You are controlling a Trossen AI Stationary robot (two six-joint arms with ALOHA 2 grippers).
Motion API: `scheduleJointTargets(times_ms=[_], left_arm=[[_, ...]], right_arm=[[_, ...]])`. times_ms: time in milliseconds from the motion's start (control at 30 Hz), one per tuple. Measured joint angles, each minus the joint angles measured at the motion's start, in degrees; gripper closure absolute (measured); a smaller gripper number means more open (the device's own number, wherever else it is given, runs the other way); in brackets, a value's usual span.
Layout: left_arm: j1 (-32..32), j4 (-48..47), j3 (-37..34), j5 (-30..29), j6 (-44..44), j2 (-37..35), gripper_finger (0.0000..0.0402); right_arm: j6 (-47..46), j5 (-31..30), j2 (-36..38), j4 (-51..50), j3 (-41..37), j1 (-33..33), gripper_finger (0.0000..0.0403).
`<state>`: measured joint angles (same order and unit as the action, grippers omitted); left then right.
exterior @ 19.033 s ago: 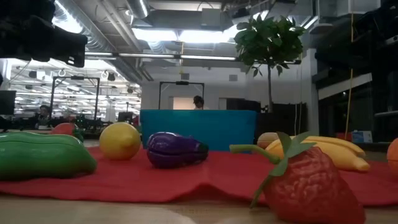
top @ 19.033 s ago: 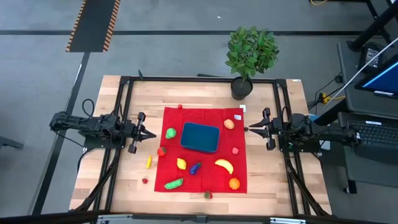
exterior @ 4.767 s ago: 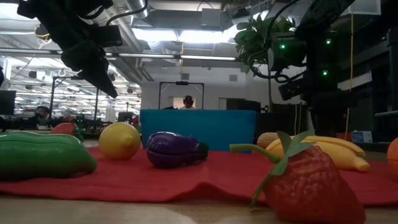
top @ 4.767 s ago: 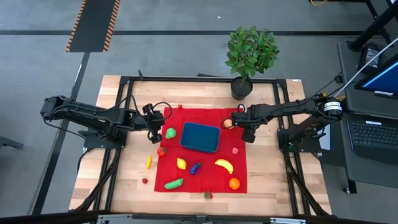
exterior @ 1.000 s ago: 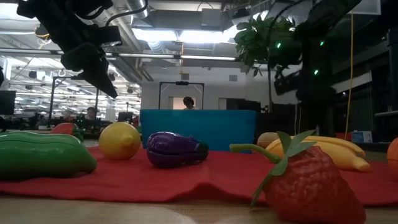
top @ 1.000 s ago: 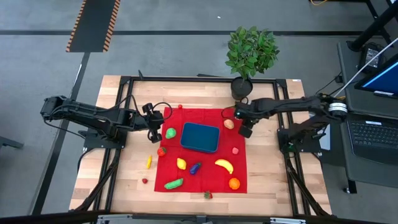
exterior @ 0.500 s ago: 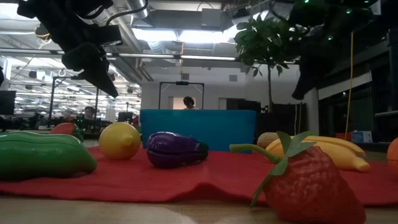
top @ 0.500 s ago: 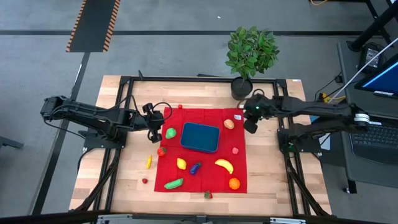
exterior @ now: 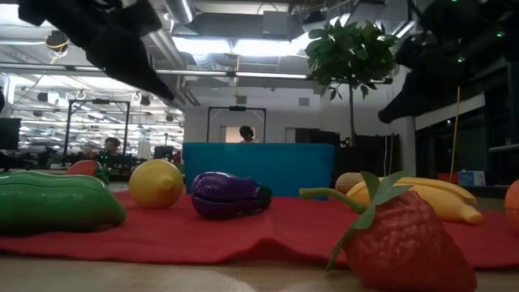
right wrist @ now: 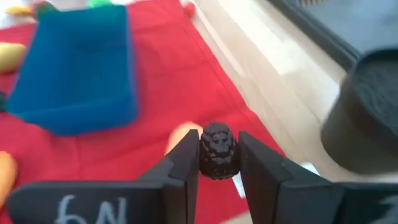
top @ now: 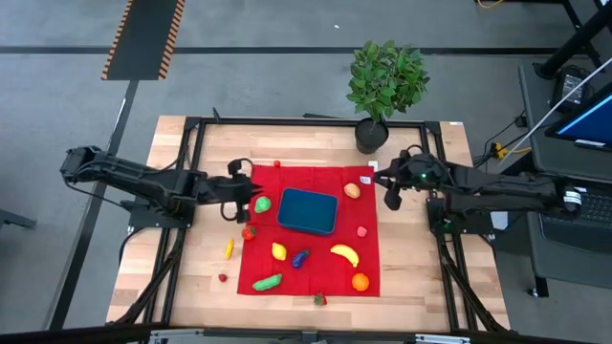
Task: Pick and placing Produce into tupperware
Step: Put the blackberry into the blue bin
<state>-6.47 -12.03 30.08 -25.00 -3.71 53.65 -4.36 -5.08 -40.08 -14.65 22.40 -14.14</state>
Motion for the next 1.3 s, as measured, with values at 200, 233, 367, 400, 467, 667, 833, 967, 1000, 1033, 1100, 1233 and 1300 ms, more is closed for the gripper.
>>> scheduleJointTargets(times_ms=[200,233,367,400,467,667,833,967,1000,1033,1100,1233,1300], left_arm=[[-1.7,10.4,-8.7,1.0,0.8,-7.6,0.0383],[-1.9,11.5,-9.9,1.2,0.8,-9.0,0.0386],[-2.9,13.2,-13.3,1.3,0.9,-15.2,0.0397],[-3.2,13.4,-13.9,1.3,1.1,-16.8,0.0399],[-3.7,13.4,-15.1,1.3,2.0,-19.7,0.04],[-5.1,13.4,-18.2,1.3,2.5,-26.9,0.0387],[-6.2,13.4,-19.3,1.6,2.5,-30.5,0.0376],[-6.4,13.5,-19.5,3.8,2.4,-31.7,0.0371],[-6.4,13.5,-19.5,3.8,2.4,-31.7,0.037],[-6.4,13.5,-19.5,3.7,2.4,-31.7,0.0368],[-6.3,13.5,-19.5,3.5,2.4,-31.7,0.0366],[-6.3,13.5,-19.5,3.5,2.4,-31.7,0.0369],[-6.3,13.5,-19.5,3.5,2.4,-31.7,0.0374]], right_arm=[[1.7,2.0,5.5,2.0,-2.2,1.7,0.0309],[1.7,2.0,6.3,2.3,-2.6,1.9,0.0309],[2.0,3.7,9.2,7.9,-5.0,2.9,0.0309],[2.1,4.2,9.6,9.8,-5.8,3.2,0.0309],[3.1,5.2,10.4,13.0,-7.3,3.5,0.0309],[3.3,5.8,10.5,16.3,-8.9,3.6,0.0309],[3.4,10.0,10.5,18.4,-8.9,3.6,0.0309],[3.4,12.6,10.5,20.2,-8.9,3.6,0.0309],[3.4,12.8,10.5,20.6,-8.9,3.6,0.0309],[3.3,12.8,10.5,20.9,-8.9,3.6,0.0309],[3.4,13.7,10.5,21.5,-8.9,3.6,0.0309],[2.0,14.2,9.8,23.6,-8.9,3.6,0.0309],[0.1,14.2,8.8,24.5,-8.9,3.6,0.0309]])
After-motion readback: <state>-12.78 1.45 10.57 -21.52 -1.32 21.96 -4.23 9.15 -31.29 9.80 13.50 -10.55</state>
